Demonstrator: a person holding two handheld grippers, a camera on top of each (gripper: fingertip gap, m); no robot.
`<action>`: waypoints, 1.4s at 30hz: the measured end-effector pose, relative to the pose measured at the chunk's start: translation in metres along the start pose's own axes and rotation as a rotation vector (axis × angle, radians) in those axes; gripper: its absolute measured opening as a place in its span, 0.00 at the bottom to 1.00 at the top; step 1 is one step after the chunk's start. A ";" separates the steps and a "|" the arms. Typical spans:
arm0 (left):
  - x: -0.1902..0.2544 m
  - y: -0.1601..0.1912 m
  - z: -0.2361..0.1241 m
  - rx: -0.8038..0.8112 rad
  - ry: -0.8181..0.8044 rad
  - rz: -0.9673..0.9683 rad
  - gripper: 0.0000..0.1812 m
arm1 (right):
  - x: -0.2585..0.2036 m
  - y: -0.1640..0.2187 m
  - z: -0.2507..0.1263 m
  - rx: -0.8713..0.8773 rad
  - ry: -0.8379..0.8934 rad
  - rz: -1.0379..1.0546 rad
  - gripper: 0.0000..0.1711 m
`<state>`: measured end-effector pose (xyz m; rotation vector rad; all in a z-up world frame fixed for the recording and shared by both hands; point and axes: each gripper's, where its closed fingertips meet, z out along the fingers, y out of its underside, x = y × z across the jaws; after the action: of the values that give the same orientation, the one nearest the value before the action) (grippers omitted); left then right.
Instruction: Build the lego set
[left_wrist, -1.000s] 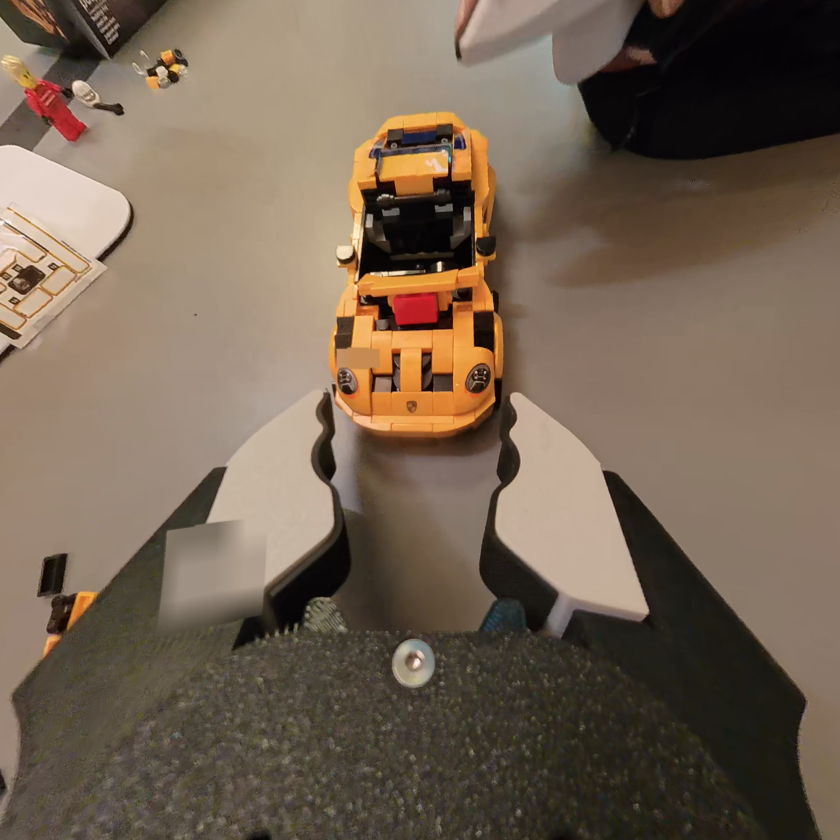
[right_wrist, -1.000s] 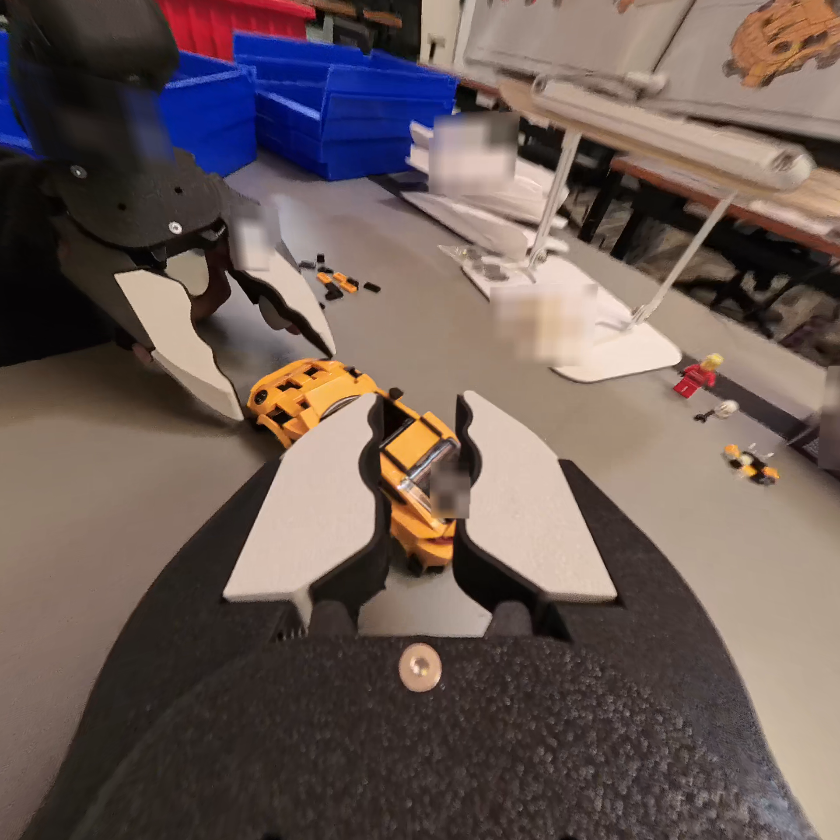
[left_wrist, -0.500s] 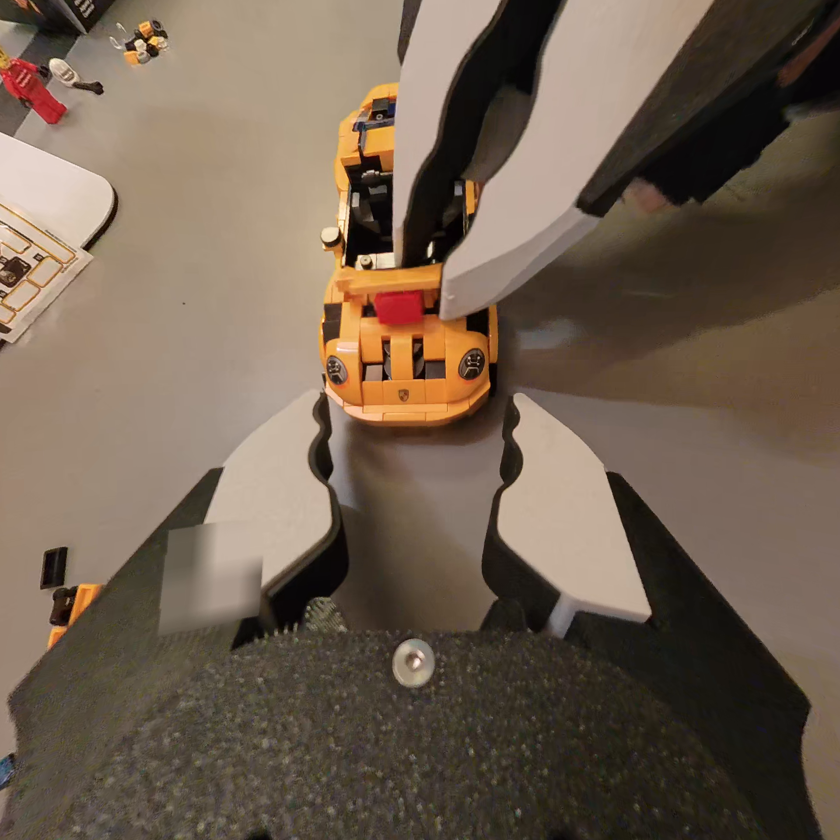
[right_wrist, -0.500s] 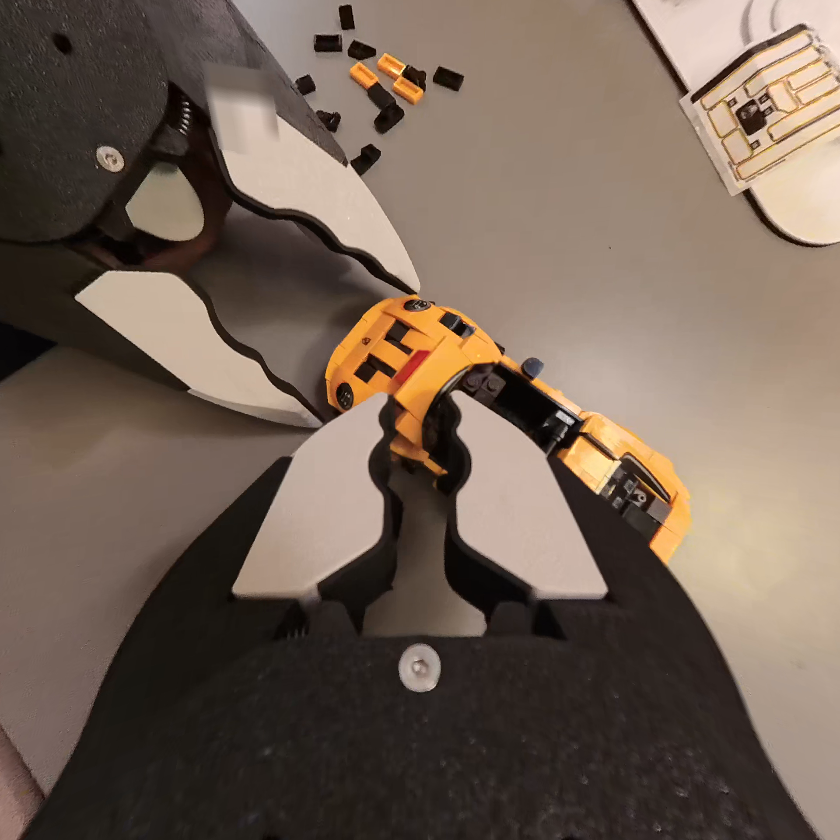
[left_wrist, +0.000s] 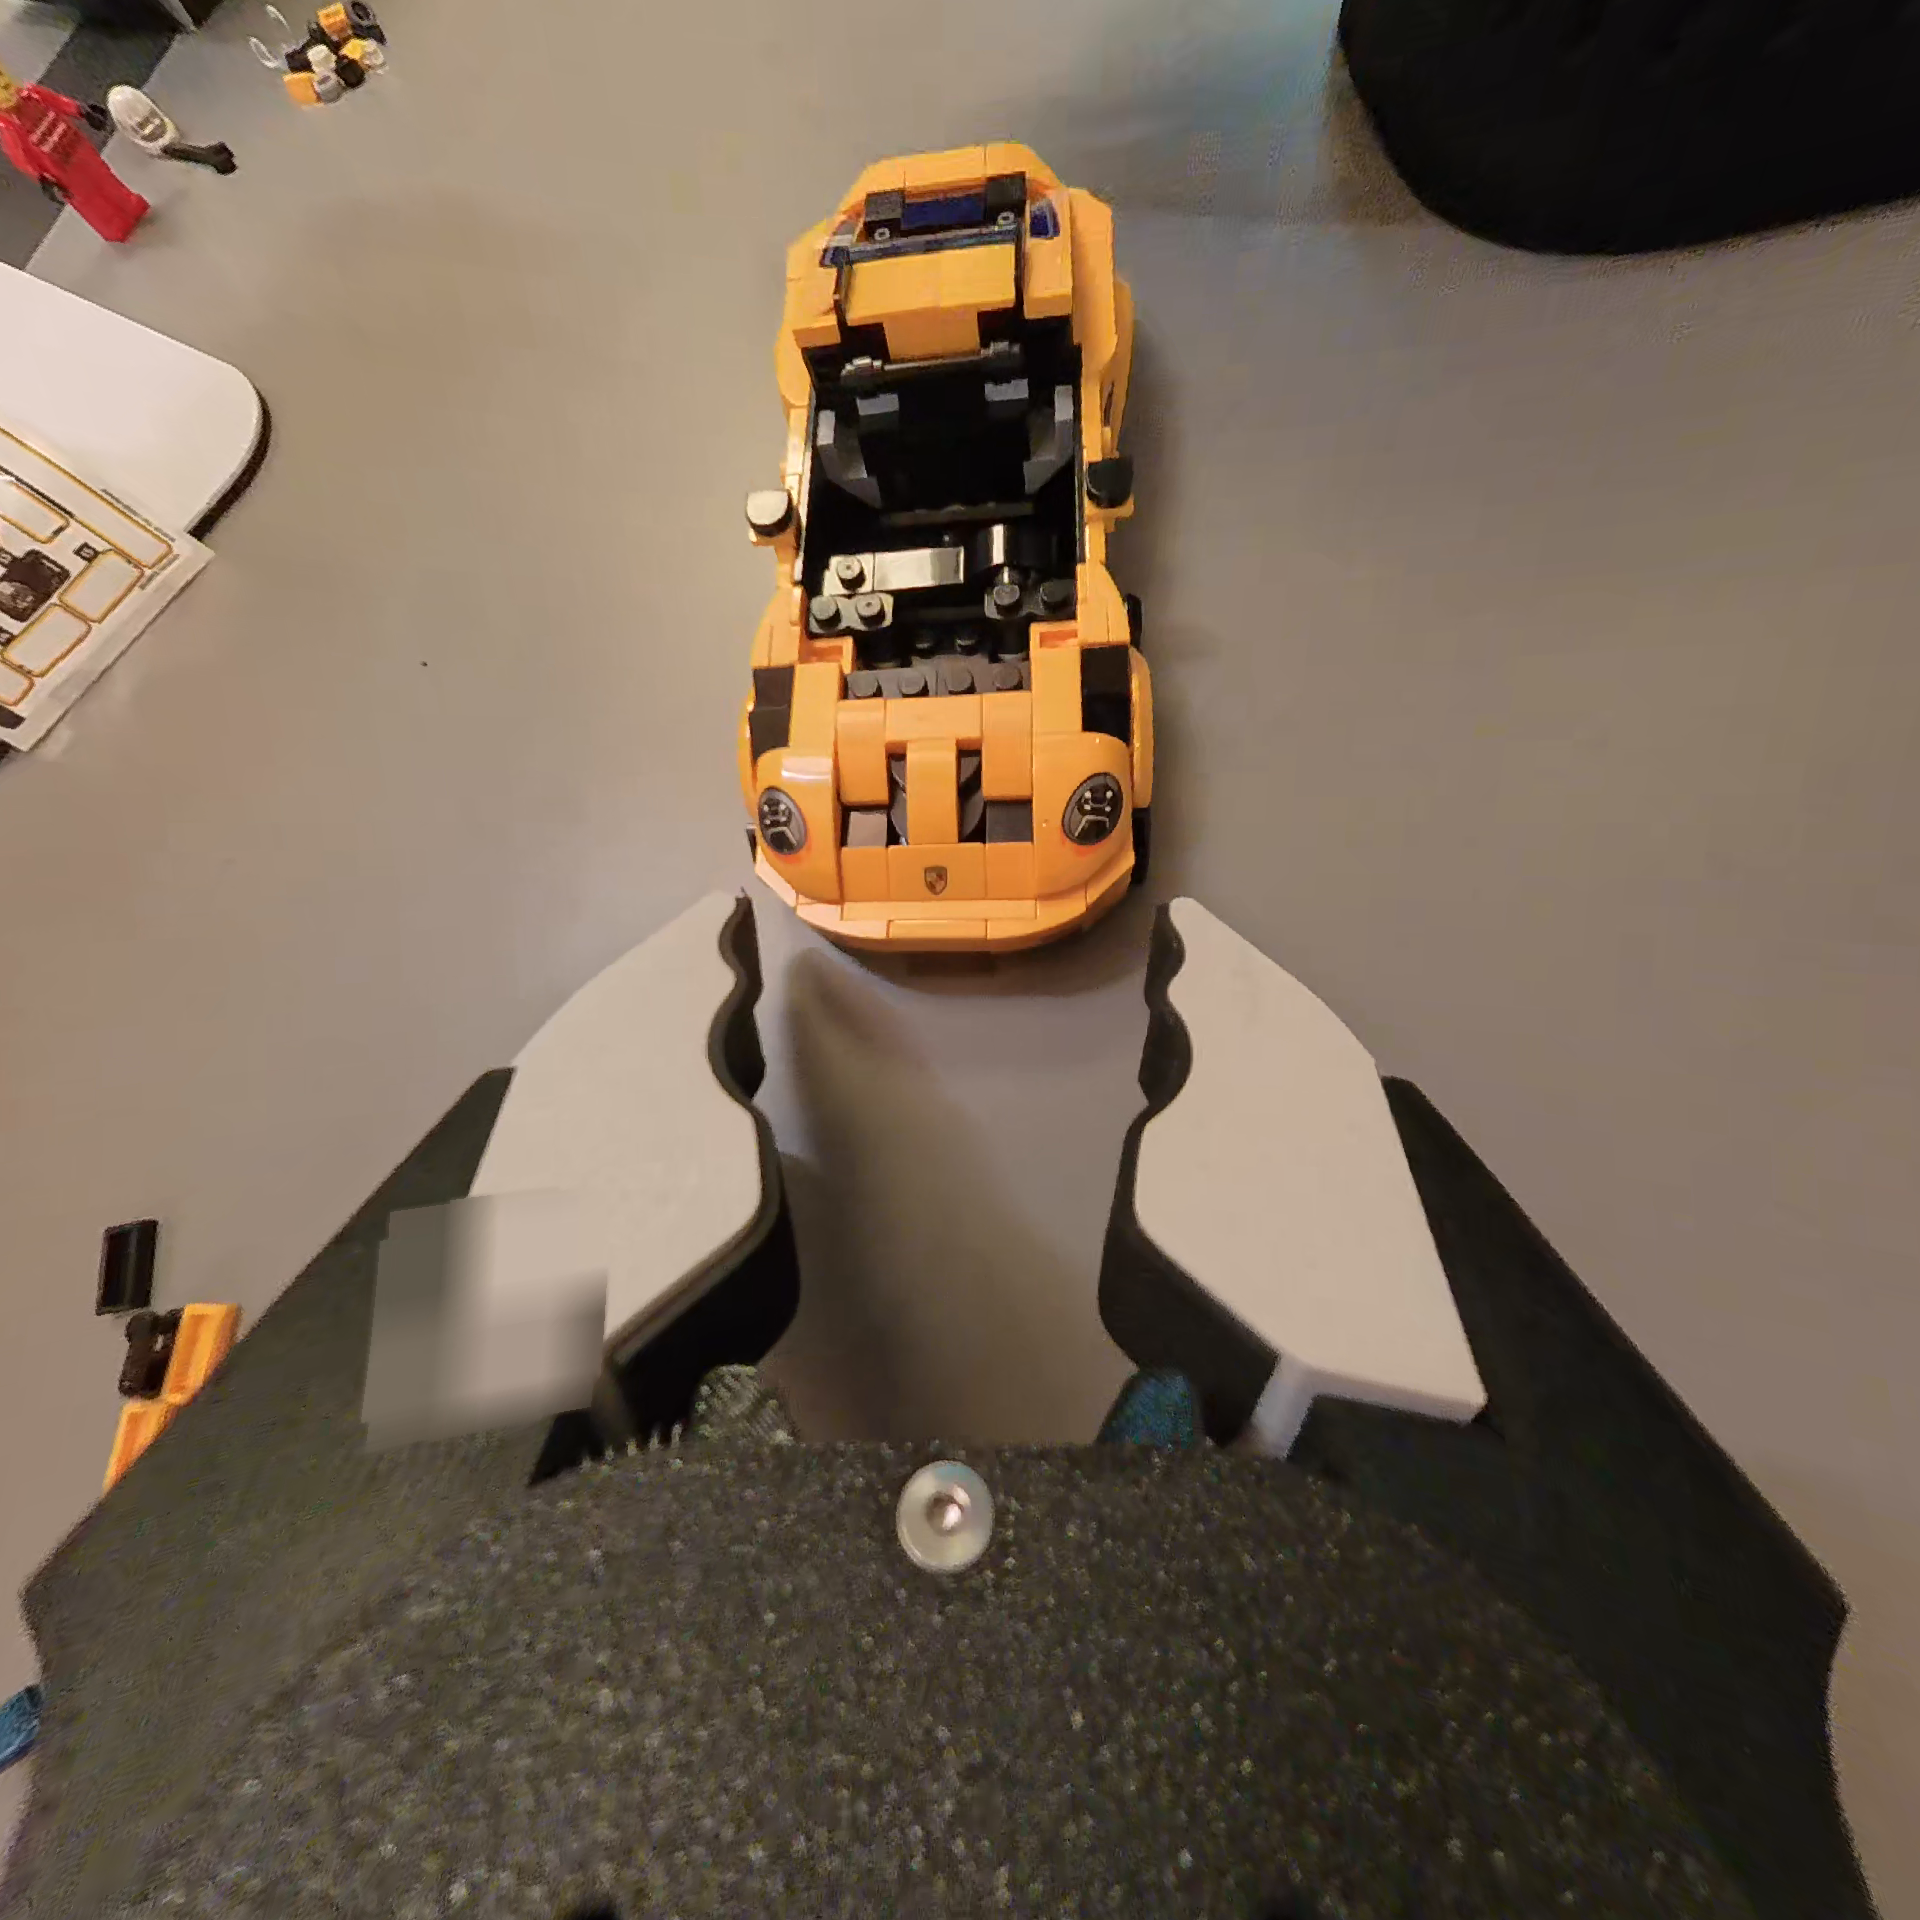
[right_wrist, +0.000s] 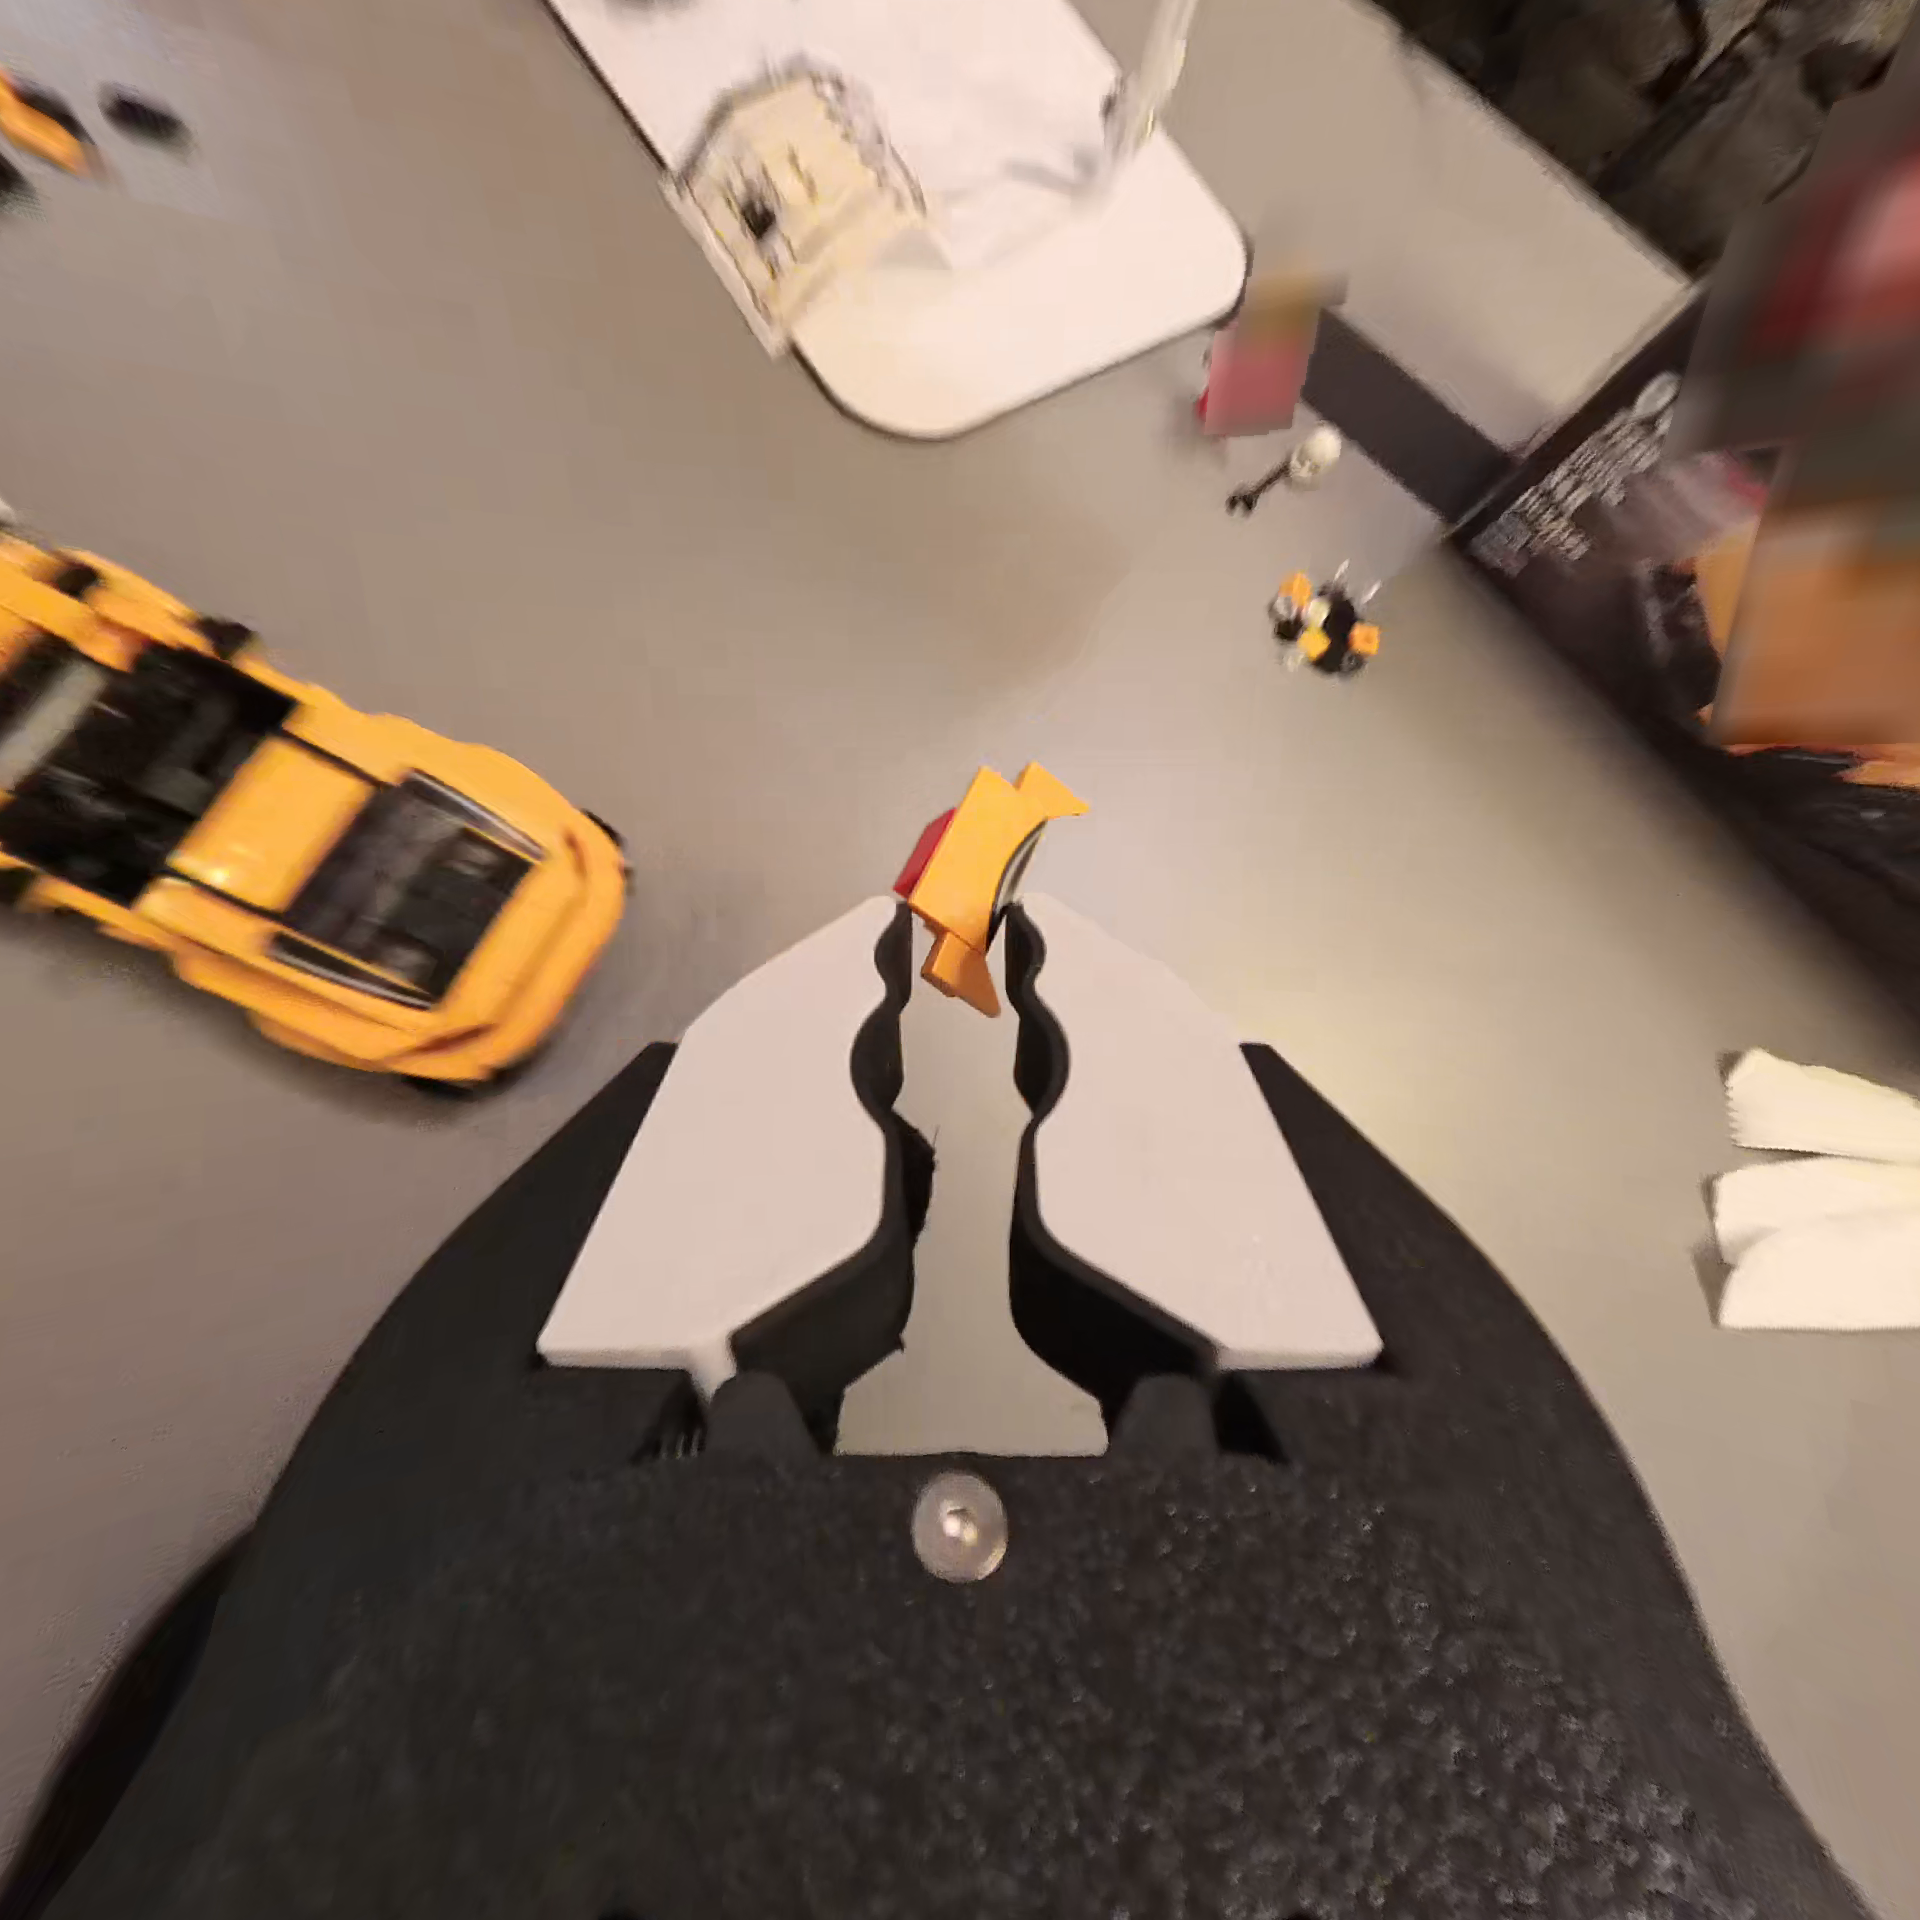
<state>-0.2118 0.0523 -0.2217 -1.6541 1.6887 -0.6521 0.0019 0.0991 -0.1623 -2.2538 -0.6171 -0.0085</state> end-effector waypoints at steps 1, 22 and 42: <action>0.000 -0.001 0.000 0.008 0.004 -0.004 0.39 | 0.002 0.010 0.012 -0.015 -0.015 -0.006 0.10; -0.004 -0.005 0.010 -0.005 -0.028 -0.028 0.40 | -0.033 -0.036 0.007 0.356 -0.161 -0.125 0.22; -0.013 -0.017 0.002 0.024 -0.233 0.334 0.40 | -0.014 -0.029 0.007 0.409 -0.142 -0.041 0.22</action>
<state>-0.1994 0.0644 -0.2083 -1.3303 1.7211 -0.3045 -0.0243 0.1151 -0.1497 -1.8555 -0.6720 0.2386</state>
